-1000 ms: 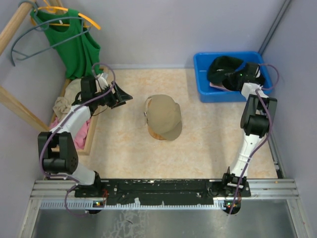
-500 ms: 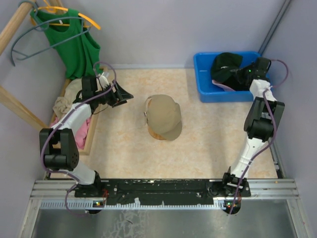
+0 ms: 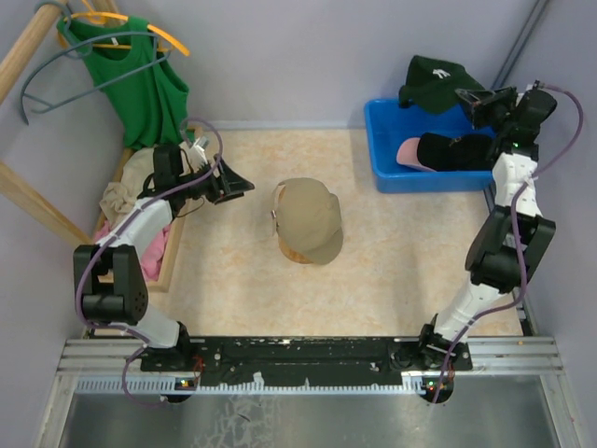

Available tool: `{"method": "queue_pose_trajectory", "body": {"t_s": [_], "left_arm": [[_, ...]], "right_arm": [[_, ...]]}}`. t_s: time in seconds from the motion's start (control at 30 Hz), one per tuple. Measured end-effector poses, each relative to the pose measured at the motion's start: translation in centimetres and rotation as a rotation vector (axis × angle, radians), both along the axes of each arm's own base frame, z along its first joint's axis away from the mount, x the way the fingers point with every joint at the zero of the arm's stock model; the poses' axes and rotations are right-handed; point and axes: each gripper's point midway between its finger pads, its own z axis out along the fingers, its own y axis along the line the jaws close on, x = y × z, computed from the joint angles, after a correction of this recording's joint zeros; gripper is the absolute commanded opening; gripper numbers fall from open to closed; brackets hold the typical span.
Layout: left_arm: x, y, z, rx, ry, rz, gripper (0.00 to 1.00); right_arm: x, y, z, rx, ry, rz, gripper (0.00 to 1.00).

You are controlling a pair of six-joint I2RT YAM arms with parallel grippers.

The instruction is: Stack the hats

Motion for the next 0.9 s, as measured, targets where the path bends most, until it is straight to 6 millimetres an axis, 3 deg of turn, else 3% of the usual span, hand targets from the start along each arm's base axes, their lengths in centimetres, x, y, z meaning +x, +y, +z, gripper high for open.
{"method": "queue_pose_trajectory", "body": {"t_s": [0.1,0.33,0.43,0.6,0.9], "left_arm": [[-0.4,-0.2,0.0,-0.001,-0.014,-0.031,0.75],[-1.3,-0.5,-0.5,0.002,-0.024,-0.08,0.77],[-1.9,-0.9,0.0,0.015,-0.057,-0.104,0.78],[-3.1,-2.0,2.5,0.047,-0.171,-0.152,0.78],[-3.6,-4.4,3.7,0.101,-0.244,-0.219,0.78]], "right_arm": [[-2.5,1.7,3.7,0.052,-0.089,0.057,0.0],[-7.5,5.5,7.5,0.119,-0.169,0.148,0.0],[-8.8,7.8,8.7,0.121,-0.201,0.197,0.0],[-10.7,12.0,8.5,0.135,-0.197,0.303,0.0],[-11.1,12.6,7.7,0.146,-0.166,0.319,0.0]]}}
